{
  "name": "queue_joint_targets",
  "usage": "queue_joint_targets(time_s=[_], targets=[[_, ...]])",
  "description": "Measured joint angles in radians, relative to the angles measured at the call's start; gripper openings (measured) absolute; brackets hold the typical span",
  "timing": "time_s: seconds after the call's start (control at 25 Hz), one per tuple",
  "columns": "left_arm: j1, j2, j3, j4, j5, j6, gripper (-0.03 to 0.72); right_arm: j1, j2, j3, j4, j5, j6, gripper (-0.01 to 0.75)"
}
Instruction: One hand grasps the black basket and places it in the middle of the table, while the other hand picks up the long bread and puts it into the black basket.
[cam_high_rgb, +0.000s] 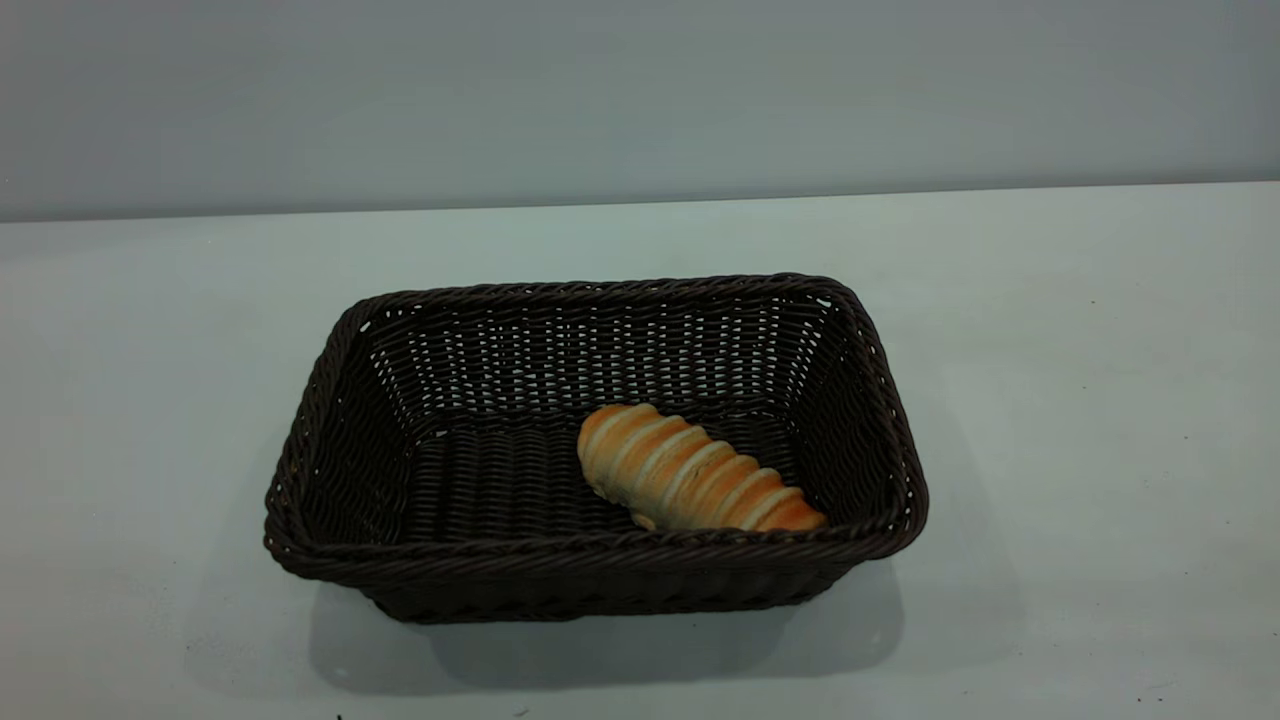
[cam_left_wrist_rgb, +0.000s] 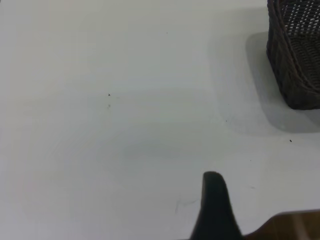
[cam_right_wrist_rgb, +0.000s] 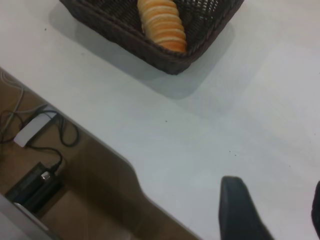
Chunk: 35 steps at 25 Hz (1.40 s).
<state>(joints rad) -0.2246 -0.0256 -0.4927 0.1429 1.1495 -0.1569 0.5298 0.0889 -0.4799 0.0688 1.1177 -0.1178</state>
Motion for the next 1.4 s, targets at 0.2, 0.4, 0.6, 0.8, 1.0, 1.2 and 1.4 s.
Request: queue_joint_targets(time_s=[0.2, 0.4, 0.6, 0.8, 1.0, 1.2, 1.4], targets=[[0.0, 0.0, 0.0, 0.0, 0.0, -0.001, 0.594, 0.0, 0.0, 0.0, 0.0, 0.0, 0.0, 0.295], [0.0, 0.0, 0.0, 0.0, 0.0, -0.001, 0.594, 0.0, 0.0, 0.0, 0.0, 0.0, 0.0, 0.257], [0.0, 0.0, 0.0, 0.0, 0.0, -0.001, 0.594, 0.0, 0.0, 0.0, 0.0, 0.0, 0.001, 0.237], [0.021, 0.0, 0.0, 0.0, 0.0, -0.002, 0.594, -0.144, 0.0, 0.0, 0.001, 0.0, 0.001, 0.237], [0.145, 0.0, 0.0, 0.0, -0.002, -0.002, 0.594, -0.385, -0.001, 0.0, 0.001, 0.0, 0.001, 0.237], [0.26, 0.0, 0.0, 0.0, -0.002, -0.002, 0.594, -0.474, -0.001, 0.0, 0.001, 0.0, 0.001, 0.238], [0.284, 0.0, 0.0, 0.0, -0.003, -0.002, 0.594, -0.509, -0.001, 0.0, 0.001, 0.0, 0.001, 0.238]])
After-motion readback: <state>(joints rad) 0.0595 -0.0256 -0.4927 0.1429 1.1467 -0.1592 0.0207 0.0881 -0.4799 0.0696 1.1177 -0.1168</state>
